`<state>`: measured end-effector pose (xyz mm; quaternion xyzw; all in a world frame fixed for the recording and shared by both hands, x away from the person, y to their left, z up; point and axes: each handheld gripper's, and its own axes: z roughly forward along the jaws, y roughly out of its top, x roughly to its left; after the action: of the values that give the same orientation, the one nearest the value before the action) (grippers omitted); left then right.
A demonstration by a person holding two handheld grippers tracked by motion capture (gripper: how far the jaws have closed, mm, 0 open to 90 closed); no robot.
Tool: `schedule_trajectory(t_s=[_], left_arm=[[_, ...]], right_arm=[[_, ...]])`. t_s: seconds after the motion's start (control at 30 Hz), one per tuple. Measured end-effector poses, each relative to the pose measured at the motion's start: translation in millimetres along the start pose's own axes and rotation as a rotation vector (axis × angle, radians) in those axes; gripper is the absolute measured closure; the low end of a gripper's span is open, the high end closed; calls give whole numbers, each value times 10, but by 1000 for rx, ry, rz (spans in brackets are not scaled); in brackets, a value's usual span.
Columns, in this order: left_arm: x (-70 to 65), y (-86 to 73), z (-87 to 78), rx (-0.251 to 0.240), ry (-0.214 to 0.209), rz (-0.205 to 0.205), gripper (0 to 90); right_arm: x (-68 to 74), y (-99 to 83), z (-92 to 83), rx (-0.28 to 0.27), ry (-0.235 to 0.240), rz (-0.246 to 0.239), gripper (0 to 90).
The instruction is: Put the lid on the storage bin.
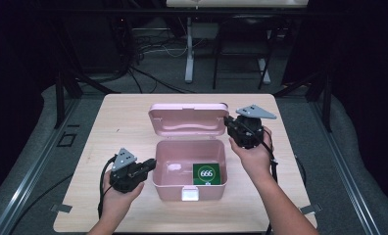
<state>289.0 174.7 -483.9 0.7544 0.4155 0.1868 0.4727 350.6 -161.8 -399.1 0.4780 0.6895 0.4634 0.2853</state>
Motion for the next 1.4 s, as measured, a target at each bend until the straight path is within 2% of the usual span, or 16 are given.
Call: schedule_trajectory(t_s=[0.13, 0.33, 0.43, 0.63, 0.83, 1.0, 1.07, 1.17, 1.27, 1.4], left_arm=[[4, 1, 0, 1, -1, -3, 843], [11, 20, -12, 10, -5, -2, 851], [-4, 43, -30, -4, -6, 1, 828], [-23, 129, -119, -51, 3, -3, 775], [-13, 242, -180, -83, 21, 9, 737], [-33, 369, -221, -104, 49, 36, 698], [-39, 425, -228, -113, 67, 59, 682], [-39, 500, -236, -122, 68, 61, 656], [-36, 577, -259, -130, 68, 62, 655], [-54, 649, -295, -149, 67, 68, 704]], right_arm=[[-3, -42, -57, 2, 18, 15, 851], [22, -92, -100, -10, 17, 7, 848], [16, -153, -146, -20, 34, 29, 840], [47, -213, -186, -37, 28, 18, 839], [47, -265, -226, -36, 41, 18, 833], [41, -276, -236, -34, 57, 32, 824], [41, -278, -244, -30, 63, 33, 806], [55, -286, -262, -31, 72, 29, 780], [57, -292, -270, -29, 79, 29, 769], [52, -316, -261, -22, 84, 29, 759]])
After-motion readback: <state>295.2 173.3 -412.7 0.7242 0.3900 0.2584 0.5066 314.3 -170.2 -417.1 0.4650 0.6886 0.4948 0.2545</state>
